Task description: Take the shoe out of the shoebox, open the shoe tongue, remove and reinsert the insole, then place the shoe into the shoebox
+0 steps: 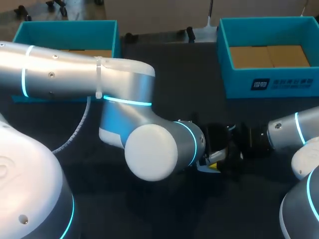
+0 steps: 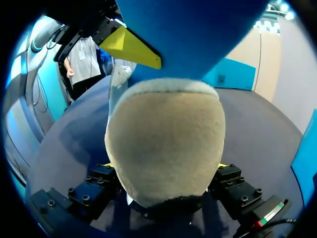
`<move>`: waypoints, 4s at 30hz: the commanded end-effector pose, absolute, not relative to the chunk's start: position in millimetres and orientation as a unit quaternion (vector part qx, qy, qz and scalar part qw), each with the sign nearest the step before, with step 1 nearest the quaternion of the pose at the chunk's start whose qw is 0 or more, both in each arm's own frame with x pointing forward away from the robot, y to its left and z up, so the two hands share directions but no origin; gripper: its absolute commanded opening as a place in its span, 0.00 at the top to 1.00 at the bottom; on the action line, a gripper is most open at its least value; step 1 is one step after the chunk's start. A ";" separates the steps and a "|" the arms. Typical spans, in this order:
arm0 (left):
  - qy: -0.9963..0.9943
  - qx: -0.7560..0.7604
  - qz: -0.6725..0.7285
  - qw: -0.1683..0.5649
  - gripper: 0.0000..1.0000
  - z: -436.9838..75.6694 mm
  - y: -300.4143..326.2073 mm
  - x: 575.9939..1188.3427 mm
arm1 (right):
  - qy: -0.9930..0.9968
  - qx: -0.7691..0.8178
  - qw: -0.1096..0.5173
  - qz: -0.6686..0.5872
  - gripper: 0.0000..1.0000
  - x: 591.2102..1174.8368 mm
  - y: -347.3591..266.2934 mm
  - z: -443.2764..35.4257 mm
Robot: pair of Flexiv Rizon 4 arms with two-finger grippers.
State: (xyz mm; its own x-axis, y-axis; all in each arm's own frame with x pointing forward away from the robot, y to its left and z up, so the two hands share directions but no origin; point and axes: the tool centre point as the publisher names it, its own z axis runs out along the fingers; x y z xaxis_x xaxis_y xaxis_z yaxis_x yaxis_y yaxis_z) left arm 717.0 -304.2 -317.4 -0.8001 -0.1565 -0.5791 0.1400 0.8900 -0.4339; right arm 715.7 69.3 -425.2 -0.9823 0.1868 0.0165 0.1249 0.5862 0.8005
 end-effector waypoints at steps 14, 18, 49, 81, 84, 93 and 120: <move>0.905 -0.030 -0.299 0.300 1.00 -243.5 -331.2 704.4 | 0.891 0.088 0.035 0.444 1.00 715.9 70.3 -426.6; 0.910 -0.032 -0.309 0.276 1.00 -219.7 -337.4 697.0 | 0.891 0.088 0.035 0.444 1.00 715.9 70.3 -426.6; 0.915 -0.039 -0.397 0.053 1.00 -81.8 -330.6 683.2 | 0.891 0.088 0.035 0.444 1.00 715.9 70.3 -426.6; 0.881 0.015 -0.465 -0.082 1.00 -41.1 -333.0 715.2 | 0.891 0.088 0.035 0.444 1.00 715.9 70.3 -426.6; 0.881 0.015 -0.465 -0.082 1.00 -41.1 -333.0 715.2 | 0.891 0.088 0.035 0.444 1.00 715.9 70.3 -426.6; 0.853 -0.054 -0.510 -0.098 1.00 -14.8 -326.9 702.5 | 0.891 0.088 0.035 0.444 1.00 715.9 70.3 -426.6; 0.718 -0.231 -0.594 -0.278 1.00 55.3 -313.9 654.6 | 0.891 0.088 0.035 0.444 1.00 715.9 70.3 -426.6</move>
State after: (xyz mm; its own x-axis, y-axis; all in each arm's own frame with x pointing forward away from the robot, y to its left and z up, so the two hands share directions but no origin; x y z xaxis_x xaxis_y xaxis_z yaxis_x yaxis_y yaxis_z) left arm 661.3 -319.8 56.4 -0.7545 0.0130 0.6562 -0.6391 0.2131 -0.7390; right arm 715.6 69.3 -425.1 -0.9823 0.1866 0.0163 0.1247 0.5862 0.8005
